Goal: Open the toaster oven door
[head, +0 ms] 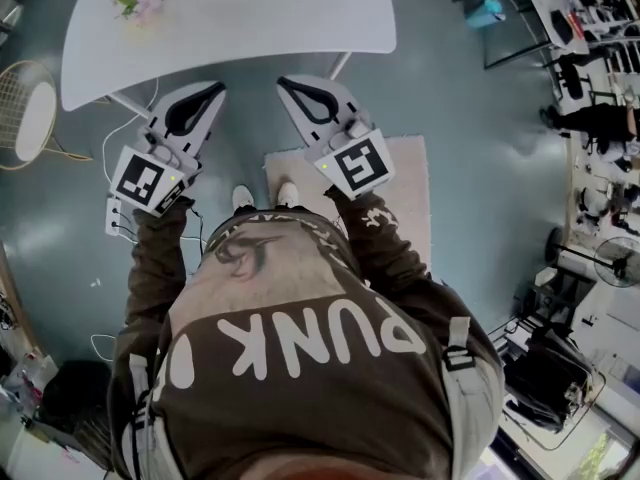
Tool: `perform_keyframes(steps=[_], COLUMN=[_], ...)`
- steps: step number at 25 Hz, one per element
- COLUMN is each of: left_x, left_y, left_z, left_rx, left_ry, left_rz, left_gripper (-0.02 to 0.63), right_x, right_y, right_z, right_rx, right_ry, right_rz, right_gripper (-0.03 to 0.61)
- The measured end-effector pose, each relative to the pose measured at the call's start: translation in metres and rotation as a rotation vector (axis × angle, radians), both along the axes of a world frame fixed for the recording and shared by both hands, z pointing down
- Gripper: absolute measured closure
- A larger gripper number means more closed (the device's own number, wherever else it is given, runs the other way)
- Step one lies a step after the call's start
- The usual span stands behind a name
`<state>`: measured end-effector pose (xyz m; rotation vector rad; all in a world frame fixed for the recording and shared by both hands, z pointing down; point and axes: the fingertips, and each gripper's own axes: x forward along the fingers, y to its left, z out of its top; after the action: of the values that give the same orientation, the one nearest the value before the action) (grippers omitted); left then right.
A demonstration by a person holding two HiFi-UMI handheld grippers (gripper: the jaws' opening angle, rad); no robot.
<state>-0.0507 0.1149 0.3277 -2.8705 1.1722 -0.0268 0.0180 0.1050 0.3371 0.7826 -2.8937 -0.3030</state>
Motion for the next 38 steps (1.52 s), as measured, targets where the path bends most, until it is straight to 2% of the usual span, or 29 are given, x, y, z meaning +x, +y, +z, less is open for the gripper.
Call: perform_keyframes(steps=[8, 10, 19, 28, 32, 38], left_x=[0.005, 0.005, 0.019, 0.044, 0.044, 0.014], left_y=[-0.001, -0.001, 0.0, 0.0, -0.015, -0.07], left_z=[0.0, 0.001, 0.001, 0.012, 0.022, 0.035], left_rx=[-0.003, -0.004, -0.005, -0.038, -0.062, -0.078], left_ry=[-0.006, -0.008, -0.022, -0.034, -0.03, -0.014], left_rz=[-0.007, -0.009, -0.029, -0.075, -0.073, -0.051], left_gripper=[0.606, 0.606, 0.606, 0.606, 0.606, 0.606], right_x=[0.005, 0.005, 0.019, 0.042, 0.046, 0.027], right_y=[-0.001, -0.001, -0.001, -0.007, -0.024, -0.086], right_z=[-0.005, -0.004, -0.001, 0.009, 0.016, 0.036], right_rx=[0.006, 0.01, 0.007, -0.012, -0.028, -0.084], right_ry=[-0.05, -0.051, -0.069, -0.065, -0.079, -0.076], right_rz=[-0.006, -0.008, -0.028, -0.071, -0.056, 0.01], right_gripper=[0.566, 0.485, 0.42, 0.4, 0.399, 0.399])
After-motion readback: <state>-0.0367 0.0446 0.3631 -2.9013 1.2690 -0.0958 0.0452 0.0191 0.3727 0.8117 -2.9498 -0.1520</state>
